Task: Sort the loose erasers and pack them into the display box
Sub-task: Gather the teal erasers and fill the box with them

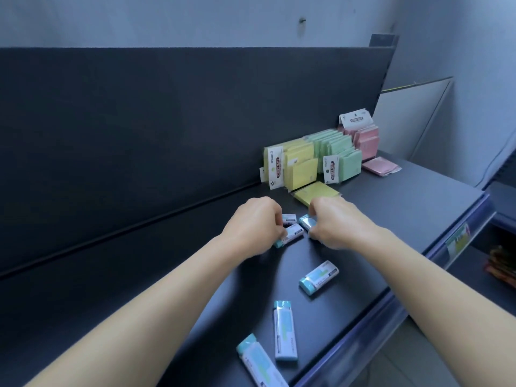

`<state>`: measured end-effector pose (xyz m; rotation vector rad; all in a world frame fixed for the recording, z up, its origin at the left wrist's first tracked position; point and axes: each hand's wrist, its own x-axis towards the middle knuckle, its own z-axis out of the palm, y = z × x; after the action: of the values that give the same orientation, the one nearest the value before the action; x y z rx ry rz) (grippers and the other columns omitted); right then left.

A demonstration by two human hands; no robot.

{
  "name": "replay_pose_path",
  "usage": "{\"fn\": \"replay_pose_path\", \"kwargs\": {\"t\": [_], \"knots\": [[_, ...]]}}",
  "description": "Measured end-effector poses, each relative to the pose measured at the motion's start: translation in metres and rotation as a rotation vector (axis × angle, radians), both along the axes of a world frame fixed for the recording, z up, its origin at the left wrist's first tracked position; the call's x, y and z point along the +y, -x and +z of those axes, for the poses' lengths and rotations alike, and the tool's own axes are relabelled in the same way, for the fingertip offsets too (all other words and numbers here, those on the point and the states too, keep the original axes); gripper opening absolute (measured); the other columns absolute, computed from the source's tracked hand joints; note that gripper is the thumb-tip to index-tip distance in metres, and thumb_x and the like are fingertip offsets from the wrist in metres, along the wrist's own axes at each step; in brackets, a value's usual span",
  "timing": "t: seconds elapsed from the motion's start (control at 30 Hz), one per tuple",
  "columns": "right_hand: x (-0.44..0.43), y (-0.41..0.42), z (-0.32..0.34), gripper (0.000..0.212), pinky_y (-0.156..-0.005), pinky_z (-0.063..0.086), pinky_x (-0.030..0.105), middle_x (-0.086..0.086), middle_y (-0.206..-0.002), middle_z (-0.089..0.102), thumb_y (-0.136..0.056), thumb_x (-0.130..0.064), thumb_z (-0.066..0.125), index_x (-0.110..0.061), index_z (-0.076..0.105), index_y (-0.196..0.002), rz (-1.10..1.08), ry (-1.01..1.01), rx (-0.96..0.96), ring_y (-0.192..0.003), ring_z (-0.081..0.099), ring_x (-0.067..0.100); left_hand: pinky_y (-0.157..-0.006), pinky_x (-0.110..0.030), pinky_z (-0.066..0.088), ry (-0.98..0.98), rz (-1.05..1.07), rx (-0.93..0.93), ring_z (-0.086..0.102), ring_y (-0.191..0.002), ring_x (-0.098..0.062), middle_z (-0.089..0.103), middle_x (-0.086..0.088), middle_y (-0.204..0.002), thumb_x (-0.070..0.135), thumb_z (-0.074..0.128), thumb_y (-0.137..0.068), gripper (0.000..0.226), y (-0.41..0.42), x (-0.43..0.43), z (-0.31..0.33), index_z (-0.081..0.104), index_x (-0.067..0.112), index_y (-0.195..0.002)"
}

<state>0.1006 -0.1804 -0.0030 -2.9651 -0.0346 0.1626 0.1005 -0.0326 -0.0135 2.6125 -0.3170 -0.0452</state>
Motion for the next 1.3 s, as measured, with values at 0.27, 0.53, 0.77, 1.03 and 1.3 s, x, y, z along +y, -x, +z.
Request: {"fn": "replay_pose_path", "kwargs": {"t": [0.27, 0.53, 0.77, 1.03, 1.3], "knots": [[-0.022, 0.009, 0.013, 0.011, -0.067, 0.042, 0.034, 0.012, -0.096, 0.058, -0.086, -0.01, 0.05, -0.004, 0.053, -0.095, 0.046, -0.034, -0.026, -0.09, 0.055, 0.033, -0.06, -0.027, 0.043, 0.094, 0.008, 0.177, 0.052, -0.064, -0.022, 0.059, -0.005, -0.077, 0.014, 0.065, -0.079, 0.012, 0.016, -0.014, 0.001, 0.069, 0.007, -0.088], [-0.011, 0.021, 0.027, 0.013, -0.068, 0.045, 0.037, 0.013, -0.097, 0.06, -0.092, -0.014, 0.049, -0.006, 0.058, -0.097, 0.255, -0.269, -0.241, -0.085, 0.055, 0.032, -0.046, -0.017, 0.034, 0.411, 0.299, 0.022, 0.042, -0.057, -0.012, 0.051, 0.003, -0.066, 0.006, 0.064, -0.077, 0.009, 0.065, 0.005, 0.024, 0.056, 0.011, -0.078], [0.045, 0.043, 0.032, 0.014, -0.053, 0.046, 0.029, 0.002, -0.08, 0.059, -0.082, -0.005, 0.056, -0.013, 0.064, -0.091, 0.456, -0.541, -0.244, -0.073, 0.056, 0.024, -0.051, -0.017, 0.04, 0.538, 0.57, -0.095, 0.05, -0.063, -0.014, 0.058, -0.002, -0.078, 0.005, 0.065, -0.081, 0.016, 0.131, 0.054, 0.026, 0.058, 0.004, -0.095], [0.138, 0.082, 0.045, 0.011, -0.062, 0.055, 0.035, 0.004, -0.089, 0.062, -0.086, -0.006, 0.061, -0.016, 0.06, -0.091, 0.712, -0.758, -0.182, -0.066, 0.06, 0.021, -0.043, -0.011, 0.034, 0.574, 0.776, -0.217, 0.047, -0.058, -0.012, 0.059, -0.004, -0.075, 0.004, 0.066, -0.08, 0.011, 0.21, 0.124, 0.032, 0.06, 0.005, -0.089], [0.263, 0.144, 0.053, 0.02, -0.053, 0.04, 0.015, 0.0, -0.09, 0.057, -0.088, -0.003, 0.056, -0.019, 0.066, -0.092, 0.887, -0.728, -0.241, -0.07, 0.051, 0.011, -0.059, -0.027, 0.039, 0.612, 0.955, -0.376, 0.046, -0.062, -0.012, 0.055, 0.001, -0.07, 0.011, 0.072, -0.078, 0.012, 0.291, 0.238, 0.029, 0.06, 0.014, -0.079]]}}
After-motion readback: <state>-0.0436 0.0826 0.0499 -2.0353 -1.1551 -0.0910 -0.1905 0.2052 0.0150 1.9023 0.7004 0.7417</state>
